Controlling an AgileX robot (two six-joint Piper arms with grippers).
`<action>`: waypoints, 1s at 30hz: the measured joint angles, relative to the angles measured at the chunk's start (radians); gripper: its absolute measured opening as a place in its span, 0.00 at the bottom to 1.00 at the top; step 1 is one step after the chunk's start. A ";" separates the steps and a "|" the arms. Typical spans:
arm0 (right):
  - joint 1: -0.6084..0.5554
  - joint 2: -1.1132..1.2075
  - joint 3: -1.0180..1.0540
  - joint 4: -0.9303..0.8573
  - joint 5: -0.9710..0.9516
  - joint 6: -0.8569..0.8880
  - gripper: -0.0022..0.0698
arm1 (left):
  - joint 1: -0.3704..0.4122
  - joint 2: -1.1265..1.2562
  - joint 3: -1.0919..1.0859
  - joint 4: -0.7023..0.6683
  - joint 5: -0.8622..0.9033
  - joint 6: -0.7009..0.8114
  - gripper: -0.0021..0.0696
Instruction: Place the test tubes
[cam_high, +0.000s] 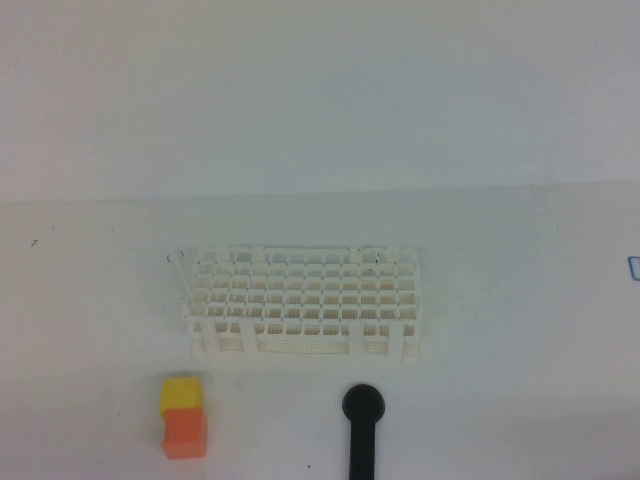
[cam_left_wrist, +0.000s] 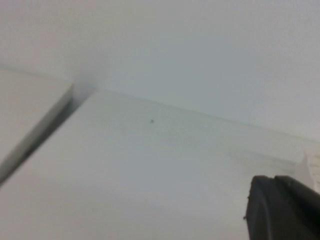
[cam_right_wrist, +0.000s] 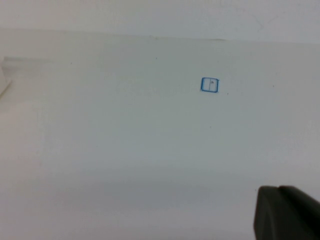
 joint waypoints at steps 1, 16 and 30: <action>0.000 0.000 0.000 0.000 0.000 0.000 0.03 | 0.000 0.000 0.018 -0.041 -0.002 0.000 0.03; 0.000 0.000 0.000 0.000 0.007 0.002 0.03 | 0.000 0.000 0.186 -0.153 -0.026 0.007 0.03; 0.000 0.000 -0.002 0.000 0.007 0.002 0.03 | 0.000 0.000 0.186 -0.184 -0.004 0.007 0.03</action>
